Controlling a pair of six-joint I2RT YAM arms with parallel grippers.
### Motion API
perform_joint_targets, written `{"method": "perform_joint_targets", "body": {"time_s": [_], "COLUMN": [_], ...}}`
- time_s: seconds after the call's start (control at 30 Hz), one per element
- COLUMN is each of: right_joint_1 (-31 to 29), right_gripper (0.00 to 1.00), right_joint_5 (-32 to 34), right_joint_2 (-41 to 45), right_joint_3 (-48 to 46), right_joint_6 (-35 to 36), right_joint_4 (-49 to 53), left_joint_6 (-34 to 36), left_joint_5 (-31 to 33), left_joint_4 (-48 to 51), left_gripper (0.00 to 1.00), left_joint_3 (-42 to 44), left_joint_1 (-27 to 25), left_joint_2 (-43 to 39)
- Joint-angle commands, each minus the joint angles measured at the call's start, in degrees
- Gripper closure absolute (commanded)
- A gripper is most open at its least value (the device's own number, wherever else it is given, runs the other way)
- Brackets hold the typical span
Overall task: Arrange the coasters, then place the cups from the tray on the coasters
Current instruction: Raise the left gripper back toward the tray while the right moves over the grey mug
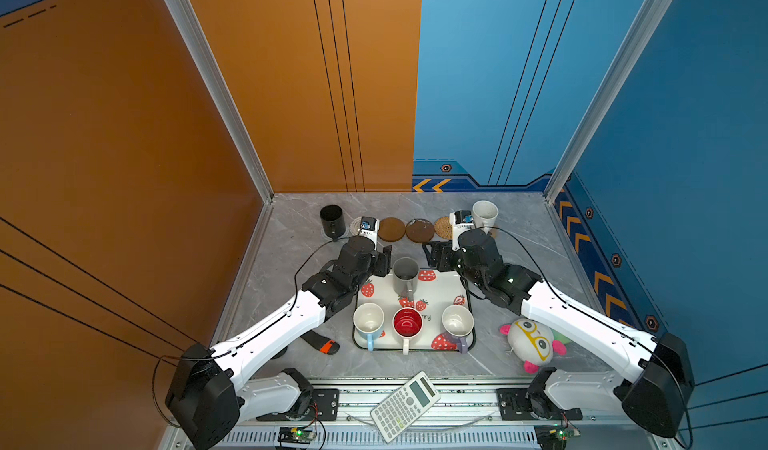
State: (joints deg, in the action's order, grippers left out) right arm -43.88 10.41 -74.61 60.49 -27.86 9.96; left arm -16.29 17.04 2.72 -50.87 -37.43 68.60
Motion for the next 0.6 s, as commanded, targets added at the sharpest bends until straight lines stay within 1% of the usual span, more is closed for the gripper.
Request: {"method": "perform_joint_targets", "body": {"time_s": [0.0,0.03,0.13,0.2,0.37,0.57], "right_joint_1": [-0.89,-1.04,-1.80,-2.57,-3.91,-5.43], "right_gripper": [0.20,0.20,0.20,0.20,0.21,0.22], "right_joint_5": [-1.53,-1.62,-1.54,-1.32,-1.62,-3.38], "right_joint_2": [-1.65,-1.91,-2.34,-2.38,-3.49,-6.56], "right_joint_3": [2.17,2.52,3.68,4.02,3.96,3.75], "right_joint_6": [2.46,2.46,2.59,2.87,2.68,1.93], "right_joint_4": [4.53,4.83,6.98,8.30,9.80,10.35], "left_joint_6": [0.03,0.08,-1.52,-2.56,-2.60,-2.60], "left_joint_5": [3.22,4.11,12.89,15.91,15.75,15.28], "left_joint_4": [-2.90,-2.90,-2.91,-3.11,-5.35,-5.20], "left_gripper": [0.33,0.33,0.33,0.33,0.32,0.31], "left_joint_3": [0.56,0.83,2.48,3.96,5.61,5.40], "left_joint_1": [-0.47,-0.67,-1.47,-1.42,-1.37,-1.38], "left_joint_2": [-2.80,-3.24,-4.70,-5.69,-6.81,-6.46]}}
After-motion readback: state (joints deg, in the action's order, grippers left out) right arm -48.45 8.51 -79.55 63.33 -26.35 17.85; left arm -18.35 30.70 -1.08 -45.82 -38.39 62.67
